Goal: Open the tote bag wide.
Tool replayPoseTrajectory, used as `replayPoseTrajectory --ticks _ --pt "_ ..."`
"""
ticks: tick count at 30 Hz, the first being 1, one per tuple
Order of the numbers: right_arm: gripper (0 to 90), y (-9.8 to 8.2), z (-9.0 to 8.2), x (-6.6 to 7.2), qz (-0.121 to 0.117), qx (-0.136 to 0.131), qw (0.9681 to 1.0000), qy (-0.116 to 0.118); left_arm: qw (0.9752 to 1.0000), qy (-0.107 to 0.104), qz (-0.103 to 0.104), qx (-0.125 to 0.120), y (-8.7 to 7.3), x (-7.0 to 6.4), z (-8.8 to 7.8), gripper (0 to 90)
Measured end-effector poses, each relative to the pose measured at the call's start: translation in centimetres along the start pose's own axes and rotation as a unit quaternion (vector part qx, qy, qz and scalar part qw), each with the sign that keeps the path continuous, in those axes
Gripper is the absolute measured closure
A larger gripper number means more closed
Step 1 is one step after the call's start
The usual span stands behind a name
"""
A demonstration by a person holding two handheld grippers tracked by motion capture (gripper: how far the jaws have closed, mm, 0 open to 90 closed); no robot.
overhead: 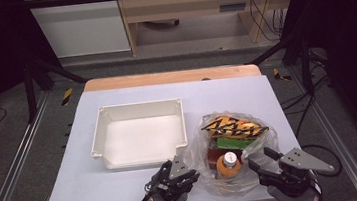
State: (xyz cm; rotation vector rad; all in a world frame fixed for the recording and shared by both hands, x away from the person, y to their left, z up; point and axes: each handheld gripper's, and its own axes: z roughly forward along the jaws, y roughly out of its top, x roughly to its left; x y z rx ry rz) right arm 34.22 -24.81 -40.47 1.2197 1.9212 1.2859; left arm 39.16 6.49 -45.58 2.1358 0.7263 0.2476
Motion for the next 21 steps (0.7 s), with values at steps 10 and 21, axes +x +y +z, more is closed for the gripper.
replayPoseTrajectory --ticks 10,21 --pt "64.7 -1.0 0.9 0.8 -0.034 0.015 0.9993 0.003 0.9997 -0.021 -0.007 0.005 -0.4 0.5 0.5 90.0" --pt "90.0 -2.0 -0.7 -1.1 -0.002 0.036 0.9993 0.008 0.9998 -0.012 -0.013 0.008 -1.6 1.8 -1.0 90.0"
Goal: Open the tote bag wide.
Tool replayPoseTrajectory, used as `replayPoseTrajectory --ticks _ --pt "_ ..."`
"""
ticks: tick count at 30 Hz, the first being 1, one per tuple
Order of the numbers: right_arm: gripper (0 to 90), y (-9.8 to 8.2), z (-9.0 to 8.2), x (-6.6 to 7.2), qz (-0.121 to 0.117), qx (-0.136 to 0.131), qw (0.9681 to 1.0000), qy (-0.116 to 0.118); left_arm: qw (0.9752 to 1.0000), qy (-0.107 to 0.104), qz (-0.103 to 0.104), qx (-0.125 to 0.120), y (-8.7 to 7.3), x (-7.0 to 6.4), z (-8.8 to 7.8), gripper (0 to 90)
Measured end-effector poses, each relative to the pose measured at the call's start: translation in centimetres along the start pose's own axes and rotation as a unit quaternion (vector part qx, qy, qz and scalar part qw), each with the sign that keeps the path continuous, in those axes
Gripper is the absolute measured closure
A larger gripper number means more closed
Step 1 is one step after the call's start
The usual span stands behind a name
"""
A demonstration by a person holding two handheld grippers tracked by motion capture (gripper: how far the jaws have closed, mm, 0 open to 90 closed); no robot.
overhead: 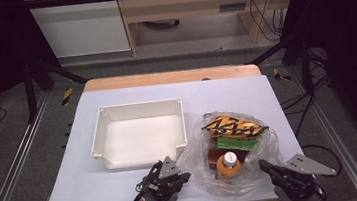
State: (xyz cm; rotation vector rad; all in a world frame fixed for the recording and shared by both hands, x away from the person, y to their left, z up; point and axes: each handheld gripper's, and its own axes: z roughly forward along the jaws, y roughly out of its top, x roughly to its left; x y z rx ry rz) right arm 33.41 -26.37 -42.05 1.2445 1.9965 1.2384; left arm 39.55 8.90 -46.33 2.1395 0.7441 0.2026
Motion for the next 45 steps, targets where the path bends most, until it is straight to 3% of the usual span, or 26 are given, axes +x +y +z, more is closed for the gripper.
replayPoseTrajectory --ticks 2,3,5,7,8,10,11,19,26,28,31,33,34,35,36,39,40,41,42,43,44,45 --pt "90.0 -0.2 -0.3 -0.3 0.007 0.001 0.9999 -0.007 1.0000 0.000 -0.002 0.003 -0.3 0.1 -0.1 90.0" --pt "90.0 -0.9 -1.1 -1.1 0.026 0.003 0.9994 -0.023 1.0000 -0.001 -0.002 0.005 -0.3 0.1 0.1 90.0" --pt "90.0 -1.2 -1.3 -1.4 0.031 0.007 0.9991 -0.029 1.0000 -0.003 0.001 0.009 -0.4 0.0 0.3 90.0" --pt "90.0 -2.2 -1.3 -2.1 0.044 0.026 0.9973 -0.054 0.9999 -0.005 0.004 0.015 -0.5 -0.3 0.7 90.0" --pt "90.0 -3.0 -0.9 -2.8 0.049 0.046 0.9952 -0.071 0.9998 -0.007 0.006 0.018 -0.6 -0.4 0.8 90.0" --pt "90.0 -3.2 -0.6 -3.0 0.050 0.053 0.9945 -0.075 0.9997 -0.008 0.007 0.021 -0.7 -0.6 1.1 90.0" --pt "90.0 -3.7 0.3 -3.8 0.054 0.071 0.9927 -0.081 0.9997 -0.007 0.009 0.024 -0.8 -0.7 1.3 90.0" --pt "90.0 -4.0 2.9 -6.5 0.064 0.086 0.9867 -0.122 0.9996 -0.002 0.011 0.026 -0.9 -0.8 2.2 90.0" --pt "90.0 -3.8 4.4 -7.7 0.070 0.098 0.9805 -0.156 0.9997 0.004 0.012 0.020 -0.8 -0.7 2.5 90.0" --pt "90.0 -3.8 5.0 -8.1 0.077 0.103 0.9796 -0.154 0.9998 0.004 0.010 0.018 -0.7 -0.7 2.5 90.0" --pt "87.9 -3.7 5.2 -8.1 0.070 0.101 0.9813 -0.149 0.9999 0.003 0.007 0.014 -0.6 -0.6 2.1 85.9" --pt "79.0 -3.8 4.5 -8.2 0.075 0.081 0.9841 -0.139 0.9999 0.000 0.005 -0.008 -0.1 -0.7 0.7 81.1" --pt "79.0 -3.8 4.5 -8.2 0.075 0.081 0.9841 -0.139 0.9999 0.000 0.005 -0.008 -0.1 -0.7 0.7 79.0" --pt "70.2 -3.7 3.5 -8.3 0.077 0.051 0.9860 -0.139 0.9996 -0.001 0.003 -0.027 0.6 -0.8 -0.5 75.5" --pt "70.2 -3.7 3.5 -8.3 0.077 0.051 0.9860 -0.139 0.9996 -0.001 0.003 -0.027 0.6 -0.8 -0.5 73.7" --pt "59.2 -2.8 1.2 -8.4 0.075 -0.006 0.9881 -0.134 0.9976 0.008 -0.001 -0.069 2.1 -0.9 -3.0 66.2" --pt "57.6 -2.5 0.5 -8.3 0.073 -0.023 0.9885 -0.130 0.9976 0.008 -0.001 -0.069 2.1 -0.9 -3.0 64.5" --pt "55.5 -2.1 -0.1 -8.2 0.071 -0.040 0.9886 -0.127 0.9963 0.013 0.000 -0.085 2.8 -0.9 -3.9 62.5" --pt "55.5 -2.1 -0.1 -8.2 0.071 -0.040 0.9886 -0.127 0.9963 0.013 0.000 -0.085 2.8 -0.9 -3.9 60.6" --pt "53.9 -1.1 -1.3 -7.9 0.063 -0.065 0.9879 -0.126 0.9954 0.019 0.002 -0.094 3.3 -0.9 -4.4 58.7" --pt "53.9 -1.1 -1.3 -7.9 0.063 -0.065 0.9879 -0.126 0.9944 0.024 0.002 -0.103 3.8 -0.8 -4.9 58.7" --pt "53.1 -0.3 -2.0 -7.6 0.059 -0.084 0.9874 -0.120 0.9939 0.027 0.004 -0.107 4.0 -0.7 -5.0 57.3"
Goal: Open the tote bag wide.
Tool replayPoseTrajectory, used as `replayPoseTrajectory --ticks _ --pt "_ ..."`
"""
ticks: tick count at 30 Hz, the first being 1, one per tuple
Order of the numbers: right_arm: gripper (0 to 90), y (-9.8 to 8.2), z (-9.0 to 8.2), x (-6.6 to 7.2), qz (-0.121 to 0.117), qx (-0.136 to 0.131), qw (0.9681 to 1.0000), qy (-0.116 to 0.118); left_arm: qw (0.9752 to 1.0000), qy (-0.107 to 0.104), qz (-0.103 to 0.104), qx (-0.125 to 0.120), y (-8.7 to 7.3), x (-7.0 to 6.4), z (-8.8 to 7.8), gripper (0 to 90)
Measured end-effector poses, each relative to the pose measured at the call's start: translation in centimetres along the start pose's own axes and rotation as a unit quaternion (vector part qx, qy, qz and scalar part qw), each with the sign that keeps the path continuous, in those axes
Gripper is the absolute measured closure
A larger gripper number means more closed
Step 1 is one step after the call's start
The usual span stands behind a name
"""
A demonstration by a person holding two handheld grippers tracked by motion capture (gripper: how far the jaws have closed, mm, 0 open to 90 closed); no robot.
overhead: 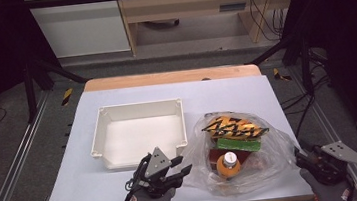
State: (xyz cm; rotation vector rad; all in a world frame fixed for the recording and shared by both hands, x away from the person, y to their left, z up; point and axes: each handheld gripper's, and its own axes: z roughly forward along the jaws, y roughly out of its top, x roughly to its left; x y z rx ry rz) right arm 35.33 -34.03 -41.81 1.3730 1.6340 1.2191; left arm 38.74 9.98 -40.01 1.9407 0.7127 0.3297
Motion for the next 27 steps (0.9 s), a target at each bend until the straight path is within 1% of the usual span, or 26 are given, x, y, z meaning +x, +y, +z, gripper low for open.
replayPoseTrajectory --ticks 1,2,3,4,5,6,7,8,9,10,11,12,14,15,16,17,18,19,20,21,22,23,24,25,26,27 --pt "52.8 0.4 -0.3 0.1 -0.002 -0.008 1.0000 0.004 1.0000 0.003 0.002 -0.002 0.2 0.1 -0.1 56.4" --pt "52.1 1.5 -0.9 0.6 -0.008 -0.024 0.9996 0.011 0.9999 0.016 0.003 -0.005 0.5 0.4 -0.2 54.7" --pt "52.1 1.5 -0.9 0.6 -0.008 -0.024 0.9996 0.011 0.9999 0.016 0.003 -0.005 0.5 0.4 -0.2 53.8" --pt "51.5 2.9 -1.5 1.3 -0.018 -0.041 0.9988 0.018 0.9998 0.020 0.001 -0.004 0.5 0.7 -0.2 52.6" --pt "51.5 2.9 -1.5 1.3 -0.018 -0.041 0.9988 0.018 0.9998 0.022 -0.001 -0.002 0.5 0.9 -0.2 52.6" --pt "51.2 3.4 -1.7 1.5 -0.022 -0.048 0.9984 0.021 0.9996 0.028 -0.001 0.000 0.4 1.2 -0.2 51.9" --pt "50.3 4.7 -2.1 2.2 -0.032 -0.063 0.9971 0.028 0.9995 0.030 -0.002 0.002 0.2 1.6 -0.2 50.4" --pt "50.3 4.7 -2.1 2.2 -0.032 -0.063 0.9971 0.028 0.9995 0.030 -0.002 0.002 0.2 1.6 -0.2 50.2" --pt "49.7 5.3 -2.2 2.5 -0.037 -0.070 0.9964 0.030 0.9995 0.031 -0.005 0.002 0.2 1.7 -0.2 50.2" --pt "47.8 6.5 -2.5 3.0 -0.046 -0.080 0.9953 0.029 0.9994 0.033 -0.004 0.004 0.1 1.9 -0.1 50.2" --pt "47.8 6.5 -2.5 3.0 -0.046 -0.080 0.9953 0.029 0.9994 0.033 -0.004 0.004 0.1 1.9 -0.1 50.3" --pt "47.0 7.0 -2.6 3.1 -0.048 -0.083 0.9951 0.026 0.9994 0.035 -0.004 0.003 0.2 2.0 -0.1 50.3" --pt "45.0 8.0 -3.2 3.1 -0.042 -0.093 0.9946 0.022 0.9992 0.039 -0.003 0.001 0.5 2.2 0.0 50.3" --pt "45.0 8.0 -3.2 3.1 -0.042 -0.093 0.9946 0.022 0.9992 0.039 -0.003 0.001 0.5 2.2 0.0 50.3" --pt "44.7 8.4 -3.6 3.1 -0.040 -0.102 0.9937 0.024 0.9992 0.041 -0.001 -0.001 0.9 2.4 0.3 50.0" --pt "44.8 8.5 -3.8 3.2 -0.038 -0.105 0.9933 0.028 0.9992 0.041 -0.001 -0.001 0.9 2.4 0.3 49.6" --pt "44.9 8.7 -3.8 3.4 -0.039 -0.104 0.9931 0.036 0.9991 0.042 0.000 -0.003 1.4 2.6 0.8 49.2" --pt "44.9 8.7 -3.8 3.4 -0.039 -0.104 0.9931 0.036 0.9991 0.042 0.000 -0.003 1.4 2.6 0.8 48.8" --pt "45.1 8.8 -3.8 3.6 -0.040 -0.104 0.9930 0.042 0.9992 0.041 0.004 -0.002 1.8 2.6 1.5 48.8" --pt "45.6 8.9 -2.8 4.5 -0.049 -0.086 0.9931 0.063 0.9992 0.040 0.006 0.003 2.2 2.6 2.5 48.2" --pt "46.1 8.8 -2.1 4.9 -0.056 -0.074 0.9933 0.069 0.9992 0.039 0.009 0.006 2.4 2.6 3.1 48.0" --pt "46.1 8.8 -2.1 4.9 -0.056 -0.074 0.9933 0.069 0.9992 0.039 0.009 0.006 2.4 2.6 3.1 47.8" --pt "48.1 8.3 -0.2 5.6 -0.068 -0.048 0.9941 0.070 0.9989 0.043 0.017 0.013 2.7 2.5 4.2 47.8" --pt "48.1 8.3 -0.2 5.6 -0.068 -0.048 0.9941 0.070 0.9989 0.043 0.017 0.013 2.7 2.5 4.2 48.2" --pt "50.2 7.5 1.7 5.7 -0.073 -0.019 0.9952 0.063 0.9986 0.043 0.016 0.027 3.0 2.6 5.4 50.1" --pt "50.2 7.5 1.7 5.7 -0.073 -0.019 0.9952 0.063 0.9986 0.043 0.016 0.027 3.0 2.6 5.4 52.6"
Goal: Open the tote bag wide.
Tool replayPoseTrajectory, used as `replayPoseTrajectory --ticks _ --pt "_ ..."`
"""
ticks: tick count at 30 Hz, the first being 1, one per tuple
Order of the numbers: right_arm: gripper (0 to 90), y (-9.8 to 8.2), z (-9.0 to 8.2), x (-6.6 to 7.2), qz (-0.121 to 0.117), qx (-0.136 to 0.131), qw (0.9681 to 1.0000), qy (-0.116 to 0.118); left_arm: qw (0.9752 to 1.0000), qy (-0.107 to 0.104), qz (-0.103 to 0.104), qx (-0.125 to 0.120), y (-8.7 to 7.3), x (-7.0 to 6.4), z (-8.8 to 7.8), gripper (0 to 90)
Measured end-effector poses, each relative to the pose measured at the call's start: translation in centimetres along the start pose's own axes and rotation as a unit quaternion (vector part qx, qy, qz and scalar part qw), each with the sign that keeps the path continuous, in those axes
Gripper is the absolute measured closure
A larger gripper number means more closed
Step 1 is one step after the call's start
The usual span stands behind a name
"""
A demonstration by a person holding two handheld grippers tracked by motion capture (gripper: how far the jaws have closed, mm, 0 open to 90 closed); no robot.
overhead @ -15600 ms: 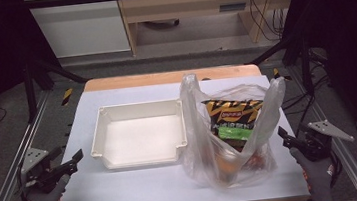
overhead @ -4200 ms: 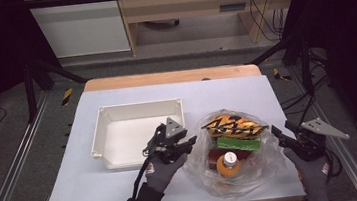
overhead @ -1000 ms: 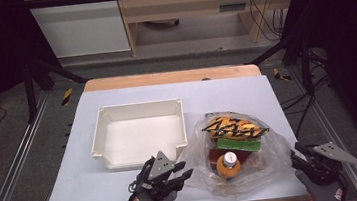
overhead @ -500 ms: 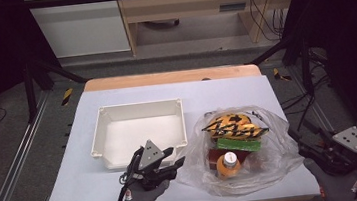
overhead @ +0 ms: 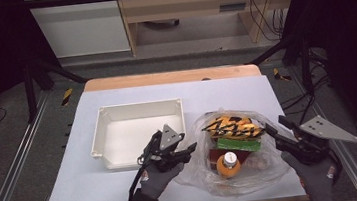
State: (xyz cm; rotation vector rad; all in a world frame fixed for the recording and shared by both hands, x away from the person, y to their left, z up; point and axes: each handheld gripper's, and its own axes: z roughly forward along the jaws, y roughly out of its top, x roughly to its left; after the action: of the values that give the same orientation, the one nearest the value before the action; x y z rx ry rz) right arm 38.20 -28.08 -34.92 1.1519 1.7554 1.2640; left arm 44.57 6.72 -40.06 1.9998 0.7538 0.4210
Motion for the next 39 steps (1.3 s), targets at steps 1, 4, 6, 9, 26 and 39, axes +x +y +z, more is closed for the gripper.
replayPoseTrajectory --ticks 1,4,6,9,26,39 --pt "52.0 -1.3 1.4 -0.5 0.011 0.011 0.9999 -0.005 1.0000 0.002 0.001 0.006 0.1 0.0 0.5 56.9" --pt "53.1 -2.1 1.6 -1.2 0.039 0.004 0.9992 0.008 0.9997 0.008 0.003 0.025 0.1 0.1 1.4 66.8" --pt "54.4 -2.4 1.3 -1.7 0.055 -0.007 0.9983 0.019 0.9995 0.010 0.005 0.029 0.1 0.1 1.9 80.0" --pt "54.3 -2.3 0.5 -1.8 0.058 -0.026 0.9977 0.026 0.9995 0.009 0.004 0.029 0.2 0.3 2.2 87.4" --pt "90.0 -5.9 6.3 -4.1 0.056 0.068 0.9955 -0.035 0.9971 0.043 -0.004 0.062 0.6 1.2 4.6 90.0" --pt "80.6 -7.8 9.2 -5.1 0.062 0.128 0.9881 -0.058 0.9993 0.019 0.004 0.032 0.2 0.6 3.9 87.5"
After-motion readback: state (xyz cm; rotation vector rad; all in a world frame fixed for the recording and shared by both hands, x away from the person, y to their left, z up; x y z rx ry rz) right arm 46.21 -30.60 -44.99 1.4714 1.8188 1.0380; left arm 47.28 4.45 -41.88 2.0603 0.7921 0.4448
